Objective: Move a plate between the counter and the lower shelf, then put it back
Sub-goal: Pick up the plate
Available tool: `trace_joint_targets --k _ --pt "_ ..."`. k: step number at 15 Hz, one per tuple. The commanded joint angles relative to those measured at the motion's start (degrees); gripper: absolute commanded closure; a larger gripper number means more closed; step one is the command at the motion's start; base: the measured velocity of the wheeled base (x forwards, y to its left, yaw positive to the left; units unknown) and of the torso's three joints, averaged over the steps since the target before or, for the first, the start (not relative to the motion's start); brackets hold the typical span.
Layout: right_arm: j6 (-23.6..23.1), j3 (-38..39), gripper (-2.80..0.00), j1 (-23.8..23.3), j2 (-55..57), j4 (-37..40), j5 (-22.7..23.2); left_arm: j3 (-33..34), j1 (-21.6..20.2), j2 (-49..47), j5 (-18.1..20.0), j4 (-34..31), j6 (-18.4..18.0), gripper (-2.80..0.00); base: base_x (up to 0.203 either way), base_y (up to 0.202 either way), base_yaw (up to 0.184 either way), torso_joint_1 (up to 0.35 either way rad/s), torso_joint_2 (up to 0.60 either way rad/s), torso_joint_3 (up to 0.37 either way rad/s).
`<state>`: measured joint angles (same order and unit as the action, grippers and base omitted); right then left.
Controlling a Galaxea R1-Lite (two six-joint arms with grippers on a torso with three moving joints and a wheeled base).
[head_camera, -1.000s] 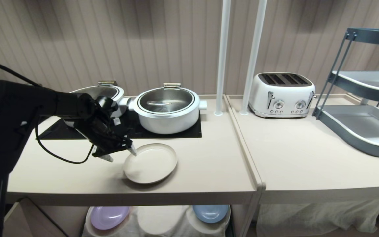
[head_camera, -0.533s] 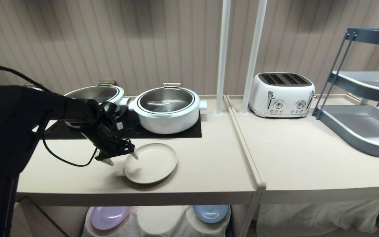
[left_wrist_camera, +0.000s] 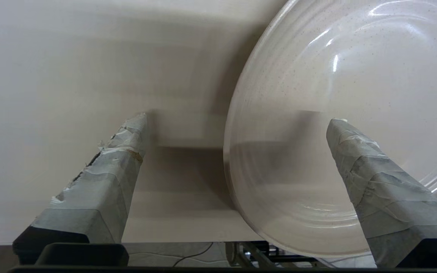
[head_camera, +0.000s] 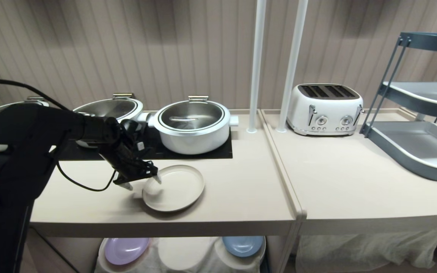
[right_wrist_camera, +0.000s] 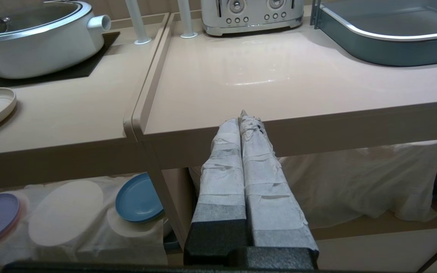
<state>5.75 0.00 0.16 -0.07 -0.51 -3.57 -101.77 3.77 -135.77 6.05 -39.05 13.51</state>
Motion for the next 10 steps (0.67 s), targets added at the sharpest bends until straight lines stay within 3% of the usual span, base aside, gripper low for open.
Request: trace_joint_targets --k 1,10 --pt "0.05 0.00 0.00 0.02 0.07 -0.02 -0.03 -0.27 -0.08 -0.63 -0.07 -0.24 -0.36 -2.80 0.000 0.000 0.000 0.000 0.00 0.000" --pt "-0.04 0.00 0.00 0.02 0.07 -0.02 -0.03 -0.89 -0.25 -1.78 -2.00 -0.22 -3.41 -2.80 0.000 0.000 0.000 0.000 0.00 0.000"
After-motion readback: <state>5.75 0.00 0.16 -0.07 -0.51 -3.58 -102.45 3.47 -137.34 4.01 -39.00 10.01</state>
